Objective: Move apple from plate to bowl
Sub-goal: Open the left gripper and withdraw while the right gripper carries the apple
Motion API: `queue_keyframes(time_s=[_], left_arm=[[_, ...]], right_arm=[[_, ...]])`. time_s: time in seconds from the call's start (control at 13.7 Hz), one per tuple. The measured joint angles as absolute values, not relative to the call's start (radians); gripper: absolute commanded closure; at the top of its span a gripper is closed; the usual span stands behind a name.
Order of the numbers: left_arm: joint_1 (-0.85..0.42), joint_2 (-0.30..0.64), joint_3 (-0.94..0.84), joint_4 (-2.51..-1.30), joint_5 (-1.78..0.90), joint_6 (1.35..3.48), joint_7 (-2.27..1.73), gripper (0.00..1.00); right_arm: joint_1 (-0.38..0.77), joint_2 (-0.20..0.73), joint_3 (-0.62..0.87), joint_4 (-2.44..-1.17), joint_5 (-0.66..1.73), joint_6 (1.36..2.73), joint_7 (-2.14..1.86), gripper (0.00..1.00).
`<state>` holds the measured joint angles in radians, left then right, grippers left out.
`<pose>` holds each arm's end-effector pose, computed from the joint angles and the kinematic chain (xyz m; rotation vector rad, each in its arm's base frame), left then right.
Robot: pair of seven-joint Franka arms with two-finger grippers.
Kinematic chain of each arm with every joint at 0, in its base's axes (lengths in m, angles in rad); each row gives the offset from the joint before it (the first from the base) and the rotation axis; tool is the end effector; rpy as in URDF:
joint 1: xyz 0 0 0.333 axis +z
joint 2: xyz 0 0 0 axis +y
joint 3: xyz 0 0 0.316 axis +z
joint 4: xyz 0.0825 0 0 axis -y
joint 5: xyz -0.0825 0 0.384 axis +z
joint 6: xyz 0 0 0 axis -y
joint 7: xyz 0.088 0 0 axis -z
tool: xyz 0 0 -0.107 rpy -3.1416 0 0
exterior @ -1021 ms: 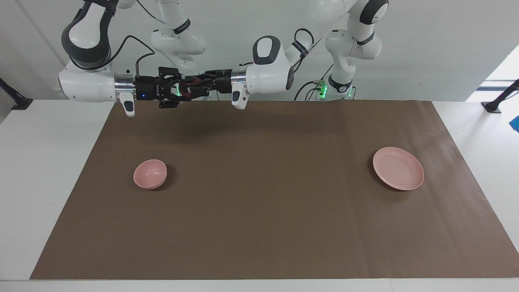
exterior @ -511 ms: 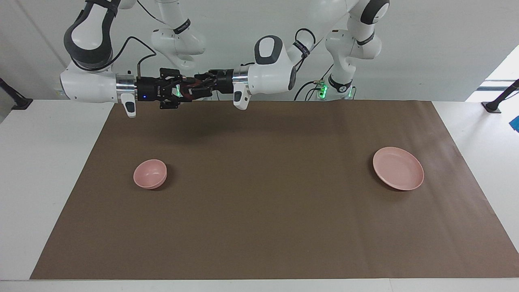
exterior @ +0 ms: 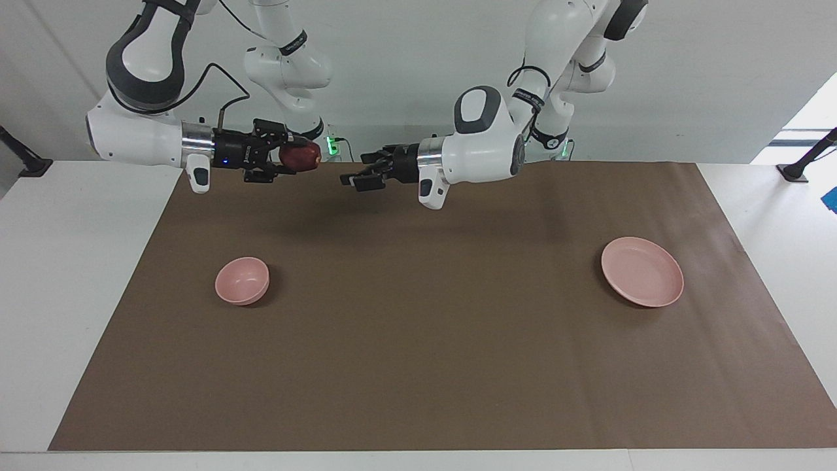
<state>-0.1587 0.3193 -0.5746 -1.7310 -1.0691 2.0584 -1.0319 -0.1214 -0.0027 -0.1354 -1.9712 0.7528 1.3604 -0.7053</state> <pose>0.4785 -0.4448 0.4595 2.0024 0.9228 -1.0420 0.4968 -0.0436 0.4691 -2.1545 -0.4045 0.1912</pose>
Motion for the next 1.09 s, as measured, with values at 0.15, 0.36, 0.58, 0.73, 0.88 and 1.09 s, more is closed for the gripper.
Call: queue_keyframes(time_s=[0.15, 0.36, 0.58, 0.73, 0.88, 1.09], left_arm=[[-0.113, 0.319, -0.573, -1.733, -0.888, 1.969, -1.042, 0.0], [-0.062, 0.319, -0.57, -1.735, -0.682, 1.932, -1.045, 0.0], [0.005, 0.319, -0.56, -1.735, -0.589, 1.925, -1.044, 0.0], [0.022, 0.32, -0.547, -1.736, -0.448, 1.924, -1.039, 0.0], [0.04, 0.32, -0.536, -1.736, -0.339, 1.922, -1.03, 0.0], [0.122, 0.319, -0.53, -1.736, -0.254, 1.908, -0.989, 0.0]], right_arm=[[-0.12, 0.04, -0.134, -1.913, 0.661, 1.432, -0.709, 1.0], [-0.08, 0.087, -0.13, -1.856, 0.522, 1.544, -0.711, 1.0], [-0.006, 0.121, -0.125, -1.812, 0.384, 1.635, -0.711, 1.0], [0.05, 0.147, -0.123, -1.764, 0.24, 1.7, -0.711, 1.0], [0.099, 0.171, -0.121, -1.73, 0.098, 1.769, -0.709, 1.0], [0.15, 0.211, -0.118, -1.723, -0.114, 1.869, -0.71, 1.0]])
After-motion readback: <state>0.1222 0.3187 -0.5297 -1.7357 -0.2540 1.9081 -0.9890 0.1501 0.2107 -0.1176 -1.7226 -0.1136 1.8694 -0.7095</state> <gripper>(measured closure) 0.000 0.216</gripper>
